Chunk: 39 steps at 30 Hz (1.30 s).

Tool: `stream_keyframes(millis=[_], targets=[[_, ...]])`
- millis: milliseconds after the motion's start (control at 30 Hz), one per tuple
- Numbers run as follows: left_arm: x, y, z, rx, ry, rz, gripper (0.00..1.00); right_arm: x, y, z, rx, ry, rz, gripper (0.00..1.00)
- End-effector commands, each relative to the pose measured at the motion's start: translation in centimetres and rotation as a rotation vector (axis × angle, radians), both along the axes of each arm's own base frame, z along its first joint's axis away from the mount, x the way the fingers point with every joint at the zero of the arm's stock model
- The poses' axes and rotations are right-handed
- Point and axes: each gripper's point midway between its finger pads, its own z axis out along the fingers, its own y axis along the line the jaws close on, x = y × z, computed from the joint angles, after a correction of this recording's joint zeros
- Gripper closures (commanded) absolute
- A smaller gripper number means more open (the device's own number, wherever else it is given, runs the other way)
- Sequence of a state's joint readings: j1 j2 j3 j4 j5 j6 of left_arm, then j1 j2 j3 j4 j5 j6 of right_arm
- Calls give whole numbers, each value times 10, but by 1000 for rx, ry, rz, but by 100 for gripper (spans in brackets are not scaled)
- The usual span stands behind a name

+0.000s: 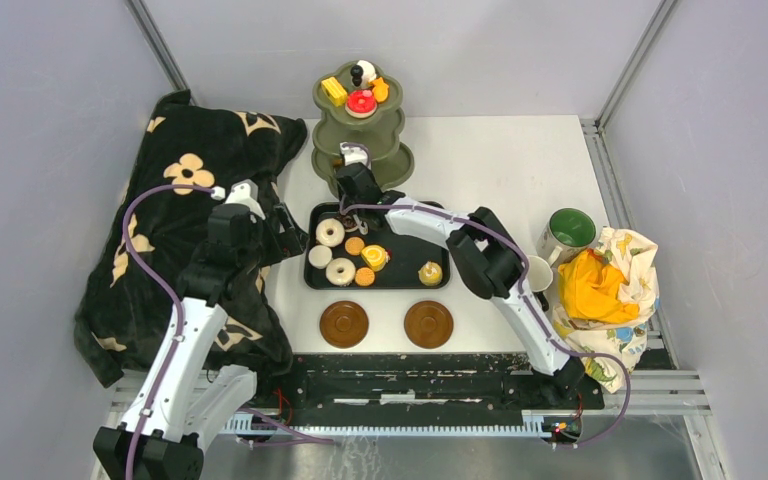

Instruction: Serve the afternoon tea

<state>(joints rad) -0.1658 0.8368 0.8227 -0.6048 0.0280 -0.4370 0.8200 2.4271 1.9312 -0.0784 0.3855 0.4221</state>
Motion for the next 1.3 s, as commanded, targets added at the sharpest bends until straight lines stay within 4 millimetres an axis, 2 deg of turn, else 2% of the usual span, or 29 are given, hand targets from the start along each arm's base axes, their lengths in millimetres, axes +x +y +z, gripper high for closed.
stream_keyframes(millis=[0,300,467,733,867,967,1100,1167,1267], targets=[[0,-2,11,-15,-47,-8,1,1,0,70,104,-100,-6,53],[-9,0,14,-24,-58,0,1,-14,-12,83,114,-101,8,52],[-12,0,14,-32,-64,7,1,-32,-19,89,126,-71,48,52],[-11,-9,12,-80,-68,-15,1,-84,-43,90,107,29,135,54],[-7,-7,15,-61,-80,-15,1,-118,-69,96,133,57,160,56],[-4,0,11,-14,-66,-4,1,-136,-87,106,126,61,168,57],[-1,-2,13,-6,-56,-14,1,-157,-105,112,104,80,194,58],[1,2,14,12,-64,-4,1,-169,-111,112,107,104,210,58],[3,9,16,49,-66,20,1,-190,-107,117,150,152,285,57]])
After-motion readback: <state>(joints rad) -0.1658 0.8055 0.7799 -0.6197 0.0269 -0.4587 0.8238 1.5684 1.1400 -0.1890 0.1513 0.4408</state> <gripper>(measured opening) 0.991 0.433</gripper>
